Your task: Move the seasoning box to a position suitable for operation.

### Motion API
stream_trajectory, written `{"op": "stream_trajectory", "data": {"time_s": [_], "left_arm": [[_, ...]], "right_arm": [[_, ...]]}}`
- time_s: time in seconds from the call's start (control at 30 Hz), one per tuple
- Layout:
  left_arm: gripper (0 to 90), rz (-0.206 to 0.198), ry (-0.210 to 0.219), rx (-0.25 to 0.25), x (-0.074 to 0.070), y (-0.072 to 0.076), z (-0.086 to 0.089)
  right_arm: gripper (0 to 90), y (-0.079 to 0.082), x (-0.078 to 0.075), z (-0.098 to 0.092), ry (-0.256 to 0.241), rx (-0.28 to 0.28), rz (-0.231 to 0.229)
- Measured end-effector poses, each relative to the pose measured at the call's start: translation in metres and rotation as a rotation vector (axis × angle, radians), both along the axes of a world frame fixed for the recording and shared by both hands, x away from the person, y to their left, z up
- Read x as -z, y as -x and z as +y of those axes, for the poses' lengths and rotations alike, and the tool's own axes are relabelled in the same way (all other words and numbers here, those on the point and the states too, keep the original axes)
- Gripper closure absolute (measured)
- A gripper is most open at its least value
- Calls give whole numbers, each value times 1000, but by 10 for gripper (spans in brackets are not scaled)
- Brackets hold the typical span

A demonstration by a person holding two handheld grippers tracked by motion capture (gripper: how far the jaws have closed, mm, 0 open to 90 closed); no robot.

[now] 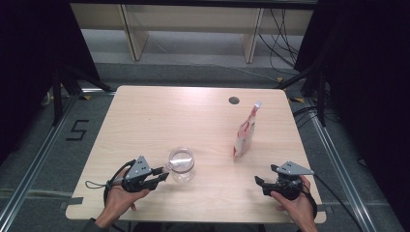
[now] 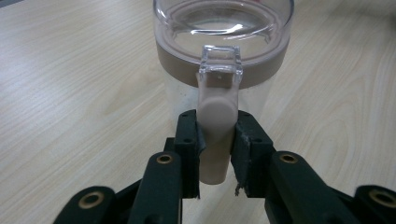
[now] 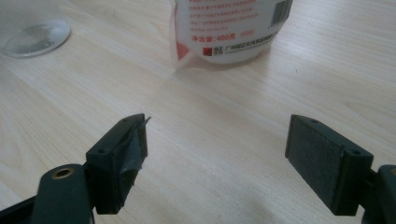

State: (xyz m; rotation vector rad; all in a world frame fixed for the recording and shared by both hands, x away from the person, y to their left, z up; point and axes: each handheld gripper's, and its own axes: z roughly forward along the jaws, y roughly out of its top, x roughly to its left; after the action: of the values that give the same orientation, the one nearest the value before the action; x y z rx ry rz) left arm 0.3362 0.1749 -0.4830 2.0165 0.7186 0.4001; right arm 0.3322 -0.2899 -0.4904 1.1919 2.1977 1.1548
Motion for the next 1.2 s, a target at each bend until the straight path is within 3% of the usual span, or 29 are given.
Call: {"op": "stream_trajectory", "data": {"time_s": [0.1,0.47,0.5,0.53,0.67,0.7,0.77,0.83,0.9,1.0,1.03,1.07,1.1,1.2], "left_arm": [[729,9,1,4,0,-1,0],[730,-27,-19,71,-3,-9,-8],[730,-27,-22,81,-3,-9,-9],[730,-38,-31,92,-4,-10,-11],[731,-18,0,125,-2,-14,-17],[730,-30,-16,135,-2,-14,-17],[730,-29,-3,151,-2,-16,-20],[730,-55,-28,174,-3,-18,-20],[730,-44,-11,174,-3,-20,-22],[730,-48,-6,192,-2,-22,-22],[730,-32,10,192,-1,-22,-23],[730,-31,-3,200,-1,-23,-22],[730,-29,2,202,-1,-23,-22],[730,-26,8,205,0,-23,-22]], "right_arm": [[219,0,0,0,2,-1,-3],[225,2,-1,2,-10,8,9],[225,0,-1,0,6,-6,-14],[225,2,-1,2,-14,6,7],[227,0,-1,1,8,-16,-10],[227,0,0,1,2,-19,-16],[228,0,0,2,1,-18,-12],[232,0,0,2,3,-20,-13],[236,-1,0,1,16,-20,-35],[236,0,0,2,8,-26,-29],[237,0,-1,2,11,-28,-30],[238,3,-1,5,-7,0,3],[238,2,0,4,0,-9,-13],[238,2,0,5,-3,-15,2]]}}
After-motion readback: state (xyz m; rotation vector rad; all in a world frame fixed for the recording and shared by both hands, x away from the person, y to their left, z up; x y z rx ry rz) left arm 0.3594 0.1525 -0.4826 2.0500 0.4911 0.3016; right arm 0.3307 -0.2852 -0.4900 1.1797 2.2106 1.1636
